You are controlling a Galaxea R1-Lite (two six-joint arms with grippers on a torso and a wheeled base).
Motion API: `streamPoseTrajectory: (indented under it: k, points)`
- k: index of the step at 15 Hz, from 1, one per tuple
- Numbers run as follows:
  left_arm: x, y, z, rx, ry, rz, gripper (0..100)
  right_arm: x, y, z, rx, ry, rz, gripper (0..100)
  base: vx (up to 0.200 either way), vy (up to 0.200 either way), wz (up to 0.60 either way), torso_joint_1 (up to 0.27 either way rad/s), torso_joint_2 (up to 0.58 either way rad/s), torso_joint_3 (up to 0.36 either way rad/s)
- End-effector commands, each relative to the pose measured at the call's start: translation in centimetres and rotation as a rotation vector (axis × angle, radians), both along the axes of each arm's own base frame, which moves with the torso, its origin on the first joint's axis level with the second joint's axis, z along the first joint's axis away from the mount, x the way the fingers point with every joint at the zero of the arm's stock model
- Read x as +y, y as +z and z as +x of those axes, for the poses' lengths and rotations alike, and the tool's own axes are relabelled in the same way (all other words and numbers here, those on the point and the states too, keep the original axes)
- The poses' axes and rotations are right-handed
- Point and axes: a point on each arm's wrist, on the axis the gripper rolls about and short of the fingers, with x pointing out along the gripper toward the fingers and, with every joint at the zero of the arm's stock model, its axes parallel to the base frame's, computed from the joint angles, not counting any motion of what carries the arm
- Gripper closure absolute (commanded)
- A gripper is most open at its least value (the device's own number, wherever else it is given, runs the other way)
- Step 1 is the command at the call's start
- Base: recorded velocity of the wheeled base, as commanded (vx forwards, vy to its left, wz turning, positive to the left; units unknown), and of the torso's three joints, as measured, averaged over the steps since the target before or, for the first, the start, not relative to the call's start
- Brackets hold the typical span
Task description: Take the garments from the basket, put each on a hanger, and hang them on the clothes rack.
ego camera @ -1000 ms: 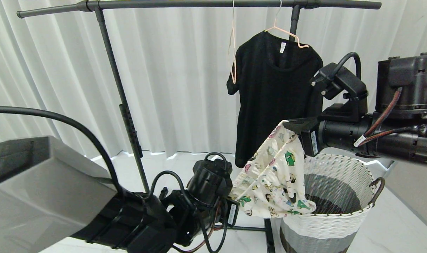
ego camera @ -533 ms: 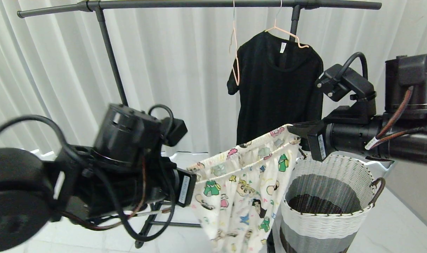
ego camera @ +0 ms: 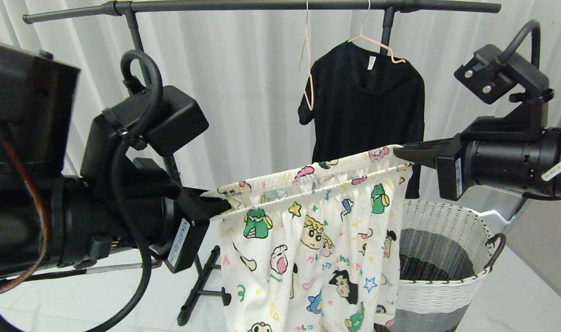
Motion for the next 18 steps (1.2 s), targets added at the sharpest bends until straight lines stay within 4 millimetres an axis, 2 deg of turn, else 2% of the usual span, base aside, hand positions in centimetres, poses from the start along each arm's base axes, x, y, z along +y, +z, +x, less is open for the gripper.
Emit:
streamPoseTrajectory:
  k: [1, 8, 13, 15, 18]
  points:
    - [0.5, 1.2, -0.6, -0.055, -0.011, -0.015, 100, -0.4, 1.7, -0.8, -0.023, 0.009, 0.020, 100, 0.000, 0.000, 0.00, 0.000, 0.00, 0.000]
    - [1.4, 3.3, -1.9, -0.117, -0.062, -0.099, 100, -1.1, 3.6, -1.7, -0.040, 0.012, 0.033, 100, 0.000, 0.000, 0.00, 0.000, 0.00, 0.000]
    - [0.8, 4.2, -2.1, -0.139, -0.101, -0.120, 100, -1.6, 4.6, -2.3, -0.045, 0.013, 0.039, 100, 0.000, 0.000, 0.00, 0.000, 0.00, 0.000]
    - [-0.1, 4.8, -1.1, -0.175, -0.116, -0.097, 100, -2.9, 4.9, -4.0, -0.024, 0.027, 0.023, 100, 0.000, 0.000, 0.00, 0.000, 0.00, 0.000]
    - [-2.7, 5.3, 1.7, -0.246, -0.116, -0.144, 100, -4.7, 4.9, -7.1, 0.037, 0.121, -0.015, 100, 0.000, 0.000, 0.00, 0.000, 0.00, 0.000]
